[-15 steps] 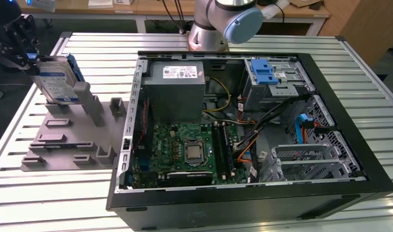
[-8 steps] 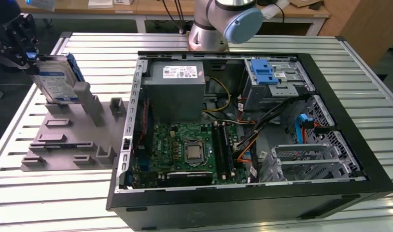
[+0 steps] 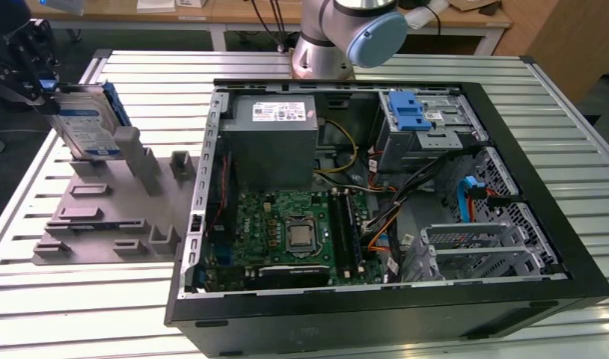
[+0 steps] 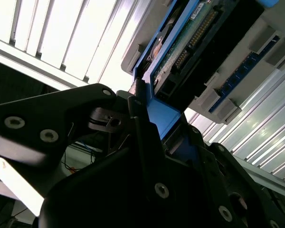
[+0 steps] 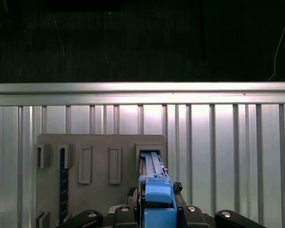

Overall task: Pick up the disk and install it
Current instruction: 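Pick up the disk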

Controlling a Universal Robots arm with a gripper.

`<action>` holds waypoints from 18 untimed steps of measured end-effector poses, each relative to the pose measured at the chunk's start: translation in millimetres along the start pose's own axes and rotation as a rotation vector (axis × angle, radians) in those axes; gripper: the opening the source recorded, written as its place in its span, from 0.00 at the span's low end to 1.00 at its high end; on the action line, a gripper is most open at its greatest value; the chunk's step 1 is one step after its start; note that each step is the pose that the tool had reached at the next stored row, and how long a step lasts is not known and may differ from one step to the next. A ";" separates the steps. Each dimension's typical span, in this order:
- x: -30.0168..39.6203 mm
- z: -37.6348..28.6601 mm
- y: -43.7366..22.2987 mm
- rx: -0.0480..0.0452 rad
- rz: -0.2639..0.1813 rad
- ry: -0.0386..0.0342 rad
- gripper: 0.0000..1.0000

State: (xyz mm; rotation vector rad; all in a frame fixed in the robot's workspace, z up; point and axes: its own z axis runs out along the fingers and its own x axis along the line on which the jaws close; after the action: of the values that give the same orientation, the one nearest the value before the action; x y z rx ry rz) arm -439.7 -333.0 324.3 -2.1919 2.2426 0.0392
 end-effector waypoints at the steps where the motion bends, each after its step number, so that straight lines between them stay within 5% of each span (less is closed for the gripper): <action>1: 0.0 -0.7 0.0 0.0000 0.000 0.0000 0.36; 18: -0.2 -7.7 0.1 0.0000 0.000 0.0001 0.36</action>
State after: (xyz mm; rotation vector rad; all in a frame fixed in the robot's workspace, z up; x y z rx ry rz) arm -439.7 -333.0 332.0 -2.1919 2.2427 0.0391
